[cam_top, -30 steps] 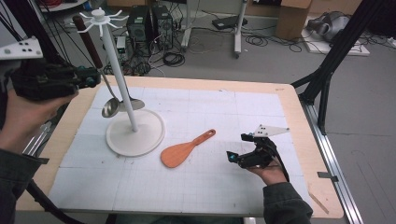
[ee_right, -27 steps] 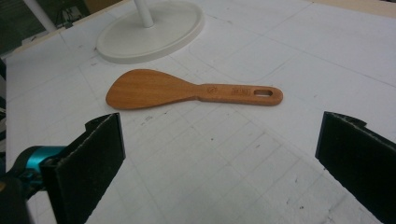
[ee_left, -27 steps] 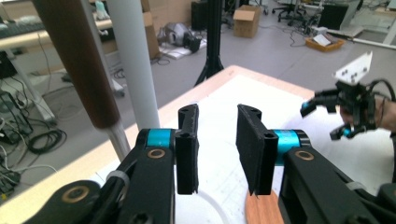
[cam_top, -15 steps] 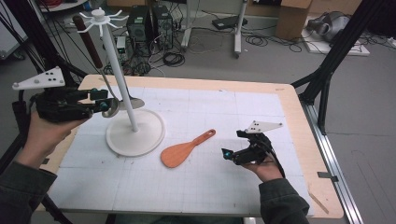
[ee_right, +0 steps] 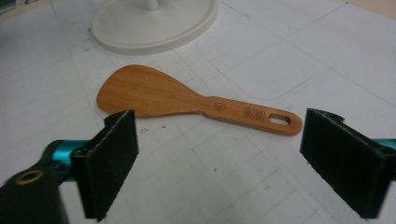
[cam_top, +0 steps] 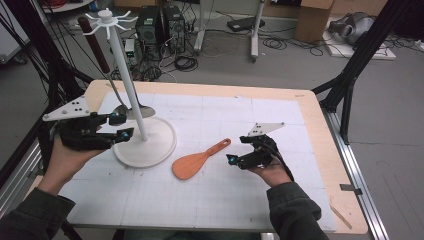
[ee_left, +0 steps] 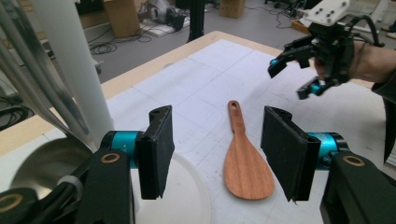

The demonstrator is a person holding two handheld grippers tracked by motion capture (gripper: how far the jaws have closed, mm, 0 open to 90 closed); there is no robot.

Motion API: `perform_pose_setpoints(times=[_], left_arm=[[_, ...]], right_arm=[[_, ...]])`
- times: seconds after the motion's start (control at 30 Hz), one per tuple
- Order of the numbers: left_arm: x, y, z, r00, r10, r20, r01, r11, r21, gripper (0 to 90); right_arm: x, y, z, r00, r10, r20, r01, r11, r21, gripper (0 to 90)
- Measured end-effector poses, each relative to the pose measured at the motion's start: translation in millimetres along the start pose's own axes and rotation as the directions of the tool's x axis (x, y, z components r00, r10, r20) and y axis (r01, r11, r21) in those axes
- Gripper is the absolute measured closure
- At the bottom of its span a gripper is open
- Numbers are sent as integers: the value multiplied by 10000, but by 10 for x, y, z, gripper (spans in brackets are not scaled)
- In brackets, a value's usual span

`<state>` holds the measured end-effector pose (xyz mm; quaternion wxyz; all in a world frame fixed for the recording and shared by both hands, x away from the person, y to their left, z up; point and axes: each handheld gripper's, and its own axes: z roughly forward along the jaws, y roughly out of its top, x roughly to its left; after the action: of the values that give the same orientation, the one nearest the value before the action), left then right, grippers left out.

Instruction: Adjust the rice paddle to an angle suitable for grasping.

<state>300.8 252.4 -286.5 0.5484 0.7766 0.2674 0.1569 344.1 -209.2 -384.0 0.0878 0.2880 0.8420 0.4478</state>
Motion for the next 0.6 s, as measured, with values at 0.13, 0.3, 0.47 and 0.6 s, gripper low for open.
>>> perform_pose_setpoints(times=[0.13, 0.3, 0.47, 0.6], left_arm=[[-38, -92, 36, 10000, 46, 52, -47, 10000, 72, 395], [-79, -206, 96, 9999, 140, 33, -141, 9996, 248, 348], [-130, -302, 155, 9999, 162, 43, -164, 9993, 340, 322], [-155, -363, 191, 9998, 159, 88, -162, 9992, 373, 300]], right_arm=[[-44, 50, 109, 10000, 29, -10, -28, 9998, 175, 174], [-108, 105, 264, 9999, -76, -141, 83, 9988, 487, 354], [-168, 144, 427, 9998, -110, -179, 123, 9969, 783, 554], [-215, 155, 532, 9994, -305, -142, 318, 9943, 1022, 726]])
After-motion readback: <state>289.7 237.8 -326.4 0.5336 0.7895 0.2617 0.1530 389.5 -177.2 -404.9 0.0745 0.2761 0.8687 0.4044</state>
